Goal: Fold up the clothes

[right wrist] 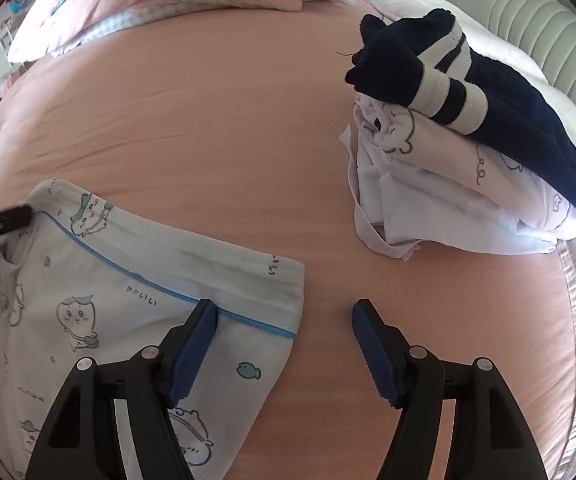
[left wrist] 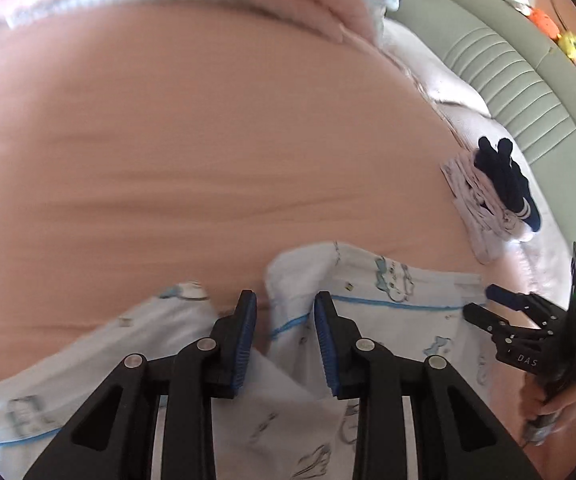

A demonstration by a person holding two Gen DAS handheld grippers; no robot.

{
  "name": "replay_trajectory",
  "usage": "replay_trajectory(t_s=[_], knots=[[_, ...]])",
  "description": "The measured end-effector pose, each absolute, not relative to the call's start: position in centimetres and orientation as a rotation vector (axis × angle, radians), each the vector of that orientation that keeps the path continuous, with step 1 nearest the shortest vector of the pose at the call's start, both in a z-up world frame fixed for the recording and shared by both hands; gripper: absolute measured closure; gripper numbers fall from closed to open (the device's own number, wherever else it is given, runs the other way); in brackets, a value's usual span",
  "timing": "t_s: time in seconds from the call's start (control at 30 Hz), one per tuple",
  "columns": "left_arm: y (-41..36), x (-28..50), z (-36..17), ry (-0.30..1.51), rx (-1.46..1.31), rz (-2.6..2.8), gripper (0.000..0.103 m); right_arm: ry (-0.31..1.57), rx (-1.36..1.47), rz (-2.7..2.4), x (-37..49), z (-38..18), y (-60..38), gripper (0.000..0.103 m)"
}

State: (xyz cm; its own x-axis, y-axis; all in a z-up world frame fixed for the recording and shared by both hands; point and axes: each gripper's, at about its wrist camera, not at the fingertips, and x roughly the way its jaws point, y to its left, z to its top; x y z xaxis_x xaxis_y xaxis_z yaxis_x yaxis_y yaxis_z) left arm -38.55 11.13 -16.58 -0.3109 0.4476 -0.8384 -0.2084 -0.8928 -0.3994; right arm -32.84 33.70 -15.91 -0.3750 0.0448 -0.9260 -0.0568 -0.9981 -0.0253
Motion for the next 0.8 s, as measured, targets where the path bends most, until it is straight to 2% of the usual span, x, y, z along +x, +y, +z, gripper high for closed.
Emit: replay_trajectory(t_s=[0.03, 0.07, 0.1, 0.17, 0.23, 0.27, 0.33, 0.47, 0.57, 0.63, 0.73, 0.8], knots=[[11.5, -38.7, -16.9, -0.306, -1.543, 2.209, 0.077, 0.056, -1.727, 2.562, -32.8, -15.6, 34.0, 0.034], [12.0, -38.5, -16.7, -0.263, -1.532, 2.21, 0.084, 0.112, -1.727, 2.6, -32.6, -14.9, 34.1, 0.034], [12.5, -38.3, -16.5, -0.218, -1.519, 2.215, 0.098, 0.151, -1.722, 2.654, -32.4, -14.3, 33.8, 0.034], [13.3, -37.7, -15.8, -0.098, -1.481, 2.26, 0.098, 0.223, -1.713, 2.753, -32.1, -13.2, 33.3, 0.034], [13.9, -37.9, -14.5, 0.008, -1.416, 2.3, 0.098, 0.203, -1.768, 2.752, -32.4, -13.8, 32.8, 0.034], [14.0, -38.5, -14.1, 0.03, -1.412, 2.301, 0.098, 0.13, -1.812, 2.675, -33.3, -15.0, 33.1, 0.034], [13.5, -39.8, -14.6, 0.048, -1.445, 2.325, 0.094, 0.028, -1.828, 2.58, -34.1, -16.7, 33.9, 0.035], [12.7, -40.9, -15.6, -0.003, -1.497, 2.343, 0.086, -0.058, -1.72, 2.527, -34.4, -15.8, 35.1, 0.035], [12.3, -38.7, -12.5, 0.036, -1.377, 2.436, 0.07, 0.002, -1.712, 2.502, -34.7, -15.7, 35.9, 0.035], [11.8, -36.9, -10.8, 0.083, -1.324, 2.481, 0.047, -0.016, -1.693, 2.501, -34.7, -15.5, 35.5, 0.035], [10.9, -34.5, -8.9, 0.184, -1.283, 2.542, 0.044, -0.092, -1.611, 2.535, -34.0, -14.5, 33.8, 0.035], [9.3, -33.6, -8.5, 0.188, -1.279, 2.565, 0.044, -0.138, -1.547, 2.564, -33.2, -13.7, 32.6, 0.035]])
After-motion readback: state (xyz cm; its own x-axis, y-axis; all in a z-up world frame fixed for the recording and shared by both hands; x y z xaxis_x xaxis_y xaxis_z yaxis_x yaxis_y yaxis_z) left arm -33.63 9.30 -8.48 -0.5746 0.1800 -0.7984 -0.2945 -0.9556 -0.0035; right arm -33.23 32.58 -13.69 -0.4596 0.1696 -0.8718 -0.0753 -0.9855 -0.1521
